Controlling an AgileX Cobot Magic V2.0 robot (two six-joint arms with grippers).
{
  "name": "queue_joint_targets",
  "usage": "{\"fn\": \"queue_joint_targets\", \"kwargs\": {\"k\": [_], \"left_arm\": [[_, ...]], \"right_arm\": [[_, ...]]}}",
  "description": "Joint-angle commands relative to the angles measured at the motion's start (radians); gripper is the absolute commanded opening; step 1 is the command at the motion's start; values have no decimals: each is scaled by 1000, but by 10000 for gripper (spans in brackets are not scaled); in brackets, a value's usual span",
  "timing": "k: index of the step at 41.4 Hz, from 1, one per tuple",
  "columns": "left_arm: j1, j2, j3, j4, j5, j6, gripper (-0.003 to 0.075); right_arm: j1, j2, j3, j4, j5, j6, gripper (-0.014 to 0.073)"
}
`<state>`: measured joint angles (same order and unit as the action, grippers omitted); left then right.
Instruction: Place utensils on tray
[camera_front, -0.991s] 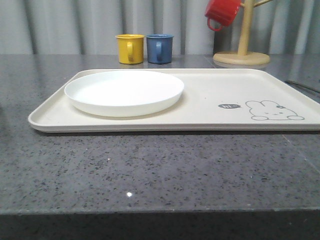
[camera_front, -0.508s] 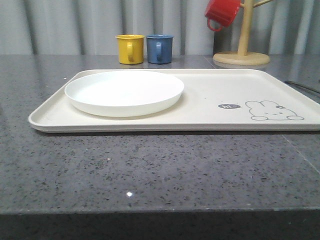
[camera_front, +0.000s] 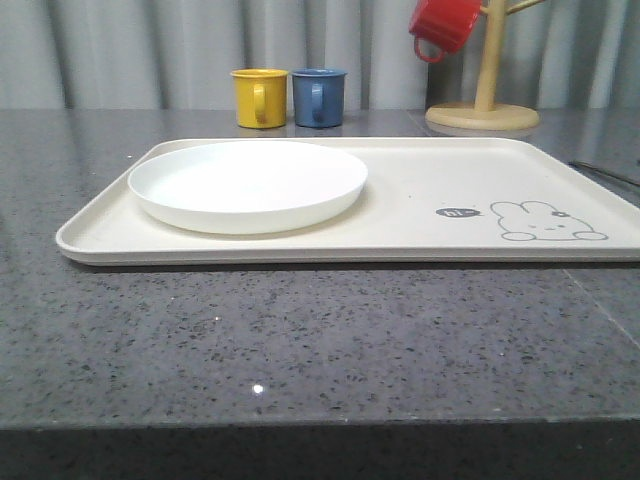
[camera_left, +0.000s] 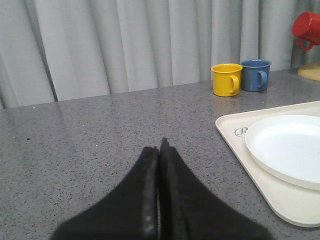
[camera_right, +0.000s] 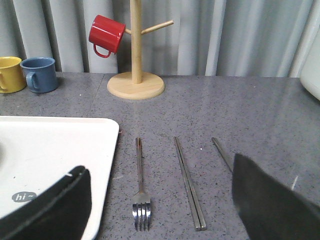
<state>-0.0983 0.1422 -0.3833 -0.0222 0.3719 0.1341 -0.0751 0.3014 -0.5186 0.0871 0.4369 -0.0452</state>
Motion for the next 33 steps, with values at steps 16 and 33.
{"fn": "queue_joint_targets", "kwargs": {"k": [16, 33], "left_arm": [[2, 11, -26, -9, -83, -11, -19], [2, 11, -26, -9, -83, -11, -19]], "right_arm": [[-2, 17, -34, 0, -87, -4, 603], [-2, 26, -34, 0, -83, -4, 465]]}}
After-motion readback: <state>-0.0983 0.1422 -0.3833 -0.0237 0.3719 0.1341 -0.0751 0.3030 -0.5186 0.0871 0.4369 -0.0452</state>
